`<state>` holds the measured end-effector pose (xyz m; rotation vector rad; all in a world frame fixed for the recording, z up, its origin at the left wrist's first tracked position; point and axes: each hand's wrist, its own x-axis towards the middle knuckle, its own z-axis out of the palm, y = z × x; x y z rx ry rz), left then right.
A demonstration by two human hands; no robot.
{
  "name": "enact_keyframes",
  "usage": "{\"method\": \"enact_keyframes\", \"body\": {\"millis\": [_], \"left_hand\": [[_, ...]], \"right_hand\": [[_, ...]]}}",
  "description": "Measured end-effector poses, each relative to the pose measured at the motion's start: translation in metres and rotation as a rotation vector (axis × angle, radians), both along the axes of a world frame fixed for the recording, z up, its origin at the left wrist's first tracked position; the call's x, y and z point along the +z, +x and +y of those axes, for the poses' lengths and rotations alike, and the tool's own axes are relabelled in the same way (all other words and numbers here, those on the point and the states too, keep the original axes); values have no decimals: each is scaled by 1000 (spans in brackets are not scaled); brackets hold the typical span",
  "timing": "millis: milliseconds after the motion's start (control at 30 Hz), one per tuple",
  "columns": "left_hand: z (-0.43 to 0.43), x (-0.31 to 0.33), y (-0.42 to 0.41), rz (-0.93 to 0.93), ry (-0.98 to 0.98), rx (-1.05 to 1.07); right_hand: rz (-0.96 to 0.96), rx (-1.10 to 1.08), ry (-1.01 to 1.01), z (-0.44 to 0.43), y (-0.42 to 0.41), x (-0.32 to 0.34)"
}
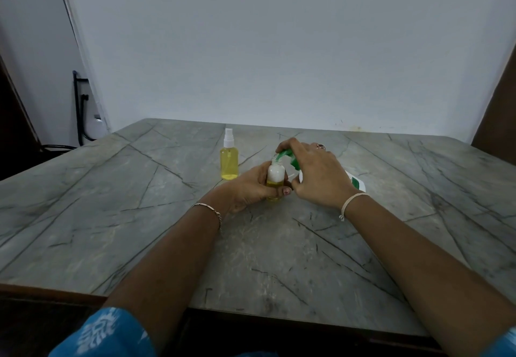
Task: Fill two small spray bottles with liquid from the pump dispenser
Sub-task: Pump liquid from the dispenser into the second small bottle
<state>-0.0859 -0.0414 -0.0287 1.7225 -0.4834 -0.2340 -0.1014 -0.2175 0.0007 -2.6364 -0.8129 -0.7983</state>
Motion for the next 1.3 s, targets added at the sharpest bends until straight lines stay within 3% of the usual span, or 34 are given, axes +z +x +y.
{"method": "enact_keyframes", "body": {"millis": [1300], "left_hand": [[2,-1,1,-5,22,16]], "right_hand": [[7,-4,-12,-4,0,-2]]}}
